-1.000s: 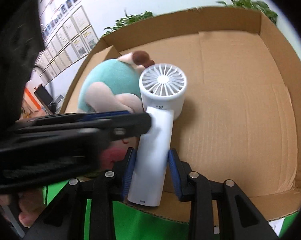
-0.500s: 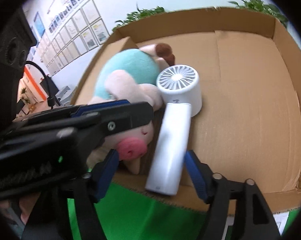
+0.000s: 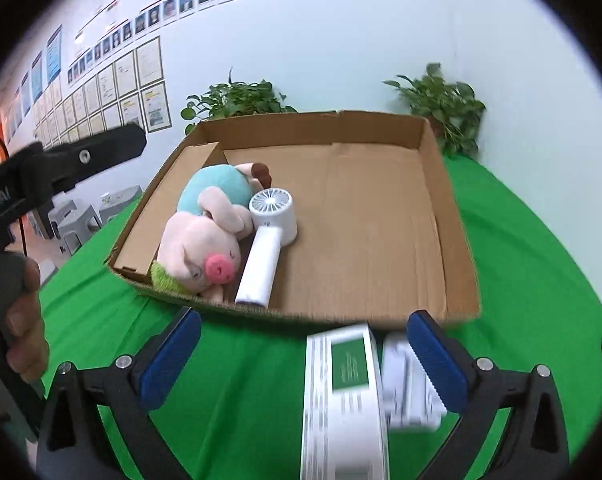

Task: Organize objects
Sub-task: 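Open the right gripper to release the fan and withdraw, then grasp the white green-labelled product box with the right gripper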

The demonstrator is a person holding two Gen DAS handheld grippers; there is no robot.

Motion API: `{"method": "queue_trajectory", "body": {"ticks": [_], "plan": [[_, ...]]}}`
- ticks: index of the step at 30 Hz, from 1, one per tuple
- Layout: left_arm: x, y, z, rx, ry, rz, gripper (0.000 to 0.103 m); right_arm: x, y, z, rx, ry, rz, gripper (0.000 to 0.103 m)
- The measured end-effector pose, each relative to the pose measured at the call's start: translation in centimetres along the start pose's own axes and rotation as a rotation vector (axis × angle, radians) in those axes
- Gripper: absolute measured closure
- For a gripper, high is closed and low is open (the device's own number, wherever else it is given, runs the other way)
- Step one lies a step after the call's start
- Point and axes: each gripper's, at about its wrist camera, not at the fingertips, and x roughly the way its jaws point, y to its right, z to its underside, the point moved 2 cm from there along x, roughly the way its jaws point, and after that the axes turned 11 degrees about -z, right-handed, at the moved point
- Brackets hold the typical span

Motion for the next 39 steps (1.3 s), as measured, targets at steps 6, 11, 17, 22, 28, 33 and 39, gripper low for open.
{"method": "queue_trajectory", "body": {"ticks": [6, 11, 17, 22, 28, 33, 39], "plan": [[-0.7, 1.5, 1.9, -0.002, -0.097, 0.040, 0.000, -2.0, -0.3, 0.9, -0.045, 0.002, 0.055, 0.000], [-0.6, 2.6, 2.7, 0.028, -0.129, 0.025, 0.000, -2.8, 0.1, 1.3, -0.043, 0.006, 0.056, 0.000], [-0.1, 2.6, 3.8, 0.013, -0.178, 0.057, 0.001, -2.4, 1.1, 1.7, -0.044, -0.009, 0.037, 0.000], [1.3, 3.3, 5.3, 0.000, -0.255, 0.134, 0.002, -2.1, 2.1, 2.2, -0.045, -0.026, 0.007, 0.000], [3.6, 4.1, 9.1, -0.006, -0.410, 0.234, 0.002, -2.1, 4.4, 5.3, -0.007, -0.094, -0.124, 0.000], [5.8, 5.3, 12.6, -0.005, -0.516, 0.258, 0.010, -1.9, 5.2, 7.8, -0.036, -0.147, -0.160, 0.000], [6.6, 4.9, 14.6, -0.059, -0.590, 0.323, 0.017, 0.5, 4.3, 9.3, -0.082, -0.266, -0.122, 0.010]]}}
